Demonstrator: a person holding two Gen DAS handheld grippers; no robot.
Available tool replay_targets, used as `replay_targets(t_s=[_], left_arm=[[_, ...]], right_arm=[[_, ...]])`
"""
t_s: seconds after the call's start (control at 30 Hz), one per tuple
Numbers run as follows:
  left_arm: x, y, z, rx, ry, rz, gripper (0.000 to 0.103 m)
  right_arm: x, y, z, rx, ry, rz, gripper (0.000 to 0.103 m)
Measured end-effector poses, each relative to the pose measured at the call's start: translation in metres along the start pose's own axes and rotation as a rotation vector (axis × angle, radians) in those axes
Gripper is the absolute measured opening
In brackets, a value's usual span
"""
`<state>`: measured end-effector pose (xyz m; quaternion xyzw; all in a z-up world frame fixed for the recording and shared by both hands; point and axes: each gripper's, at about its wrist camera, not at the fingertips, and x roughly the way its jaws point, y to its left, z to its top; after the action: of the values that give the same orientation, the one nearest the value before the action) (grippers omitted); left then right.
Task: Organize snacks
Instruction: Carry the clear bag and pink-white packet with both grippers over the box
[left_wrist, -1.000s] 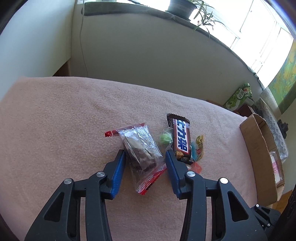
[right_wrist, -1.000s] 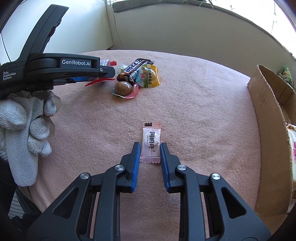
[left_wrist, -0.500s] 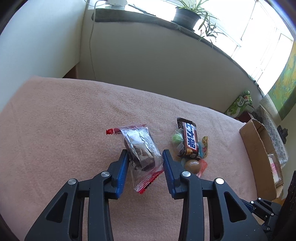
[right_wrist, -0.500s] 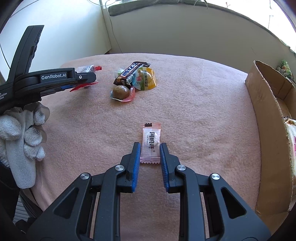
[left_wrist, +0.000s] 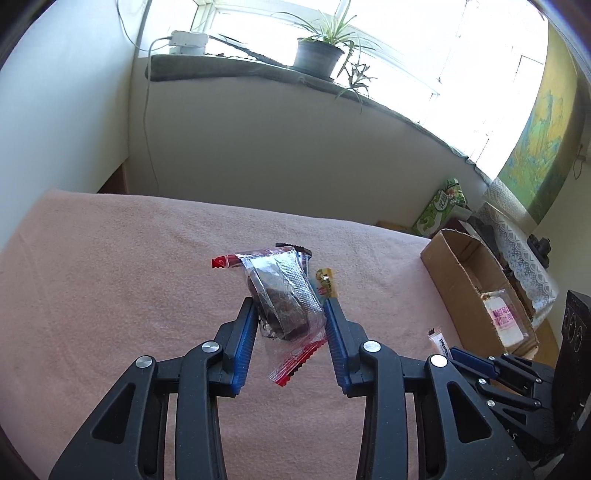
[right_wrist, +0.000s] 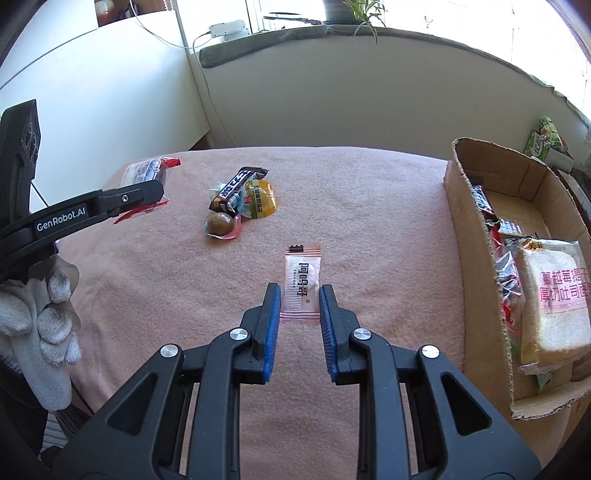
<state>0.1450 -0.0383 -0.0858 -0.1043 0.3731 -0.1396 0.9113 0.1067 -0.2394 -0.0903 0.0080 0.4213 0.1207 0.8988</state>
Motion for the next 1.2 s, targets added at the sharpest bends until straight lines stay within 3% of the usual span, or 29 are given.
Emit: replay_targets(t_s=[0.5, 1.2], left_arm=[[-0.003, -0.077, 0.003, 0.109, -0.019, -0.103, 0.035], [0.04, -0.183, 0.006, 0.253, 0.024, -0.214, 0.035]], right_arm=[[-0.053, -0.058, 0.016, 0.064, -0.111, -0.054, 0.022], [-0.062, -0.163, 0.047, 0.139, -0.142, -0.169, 0.022]])
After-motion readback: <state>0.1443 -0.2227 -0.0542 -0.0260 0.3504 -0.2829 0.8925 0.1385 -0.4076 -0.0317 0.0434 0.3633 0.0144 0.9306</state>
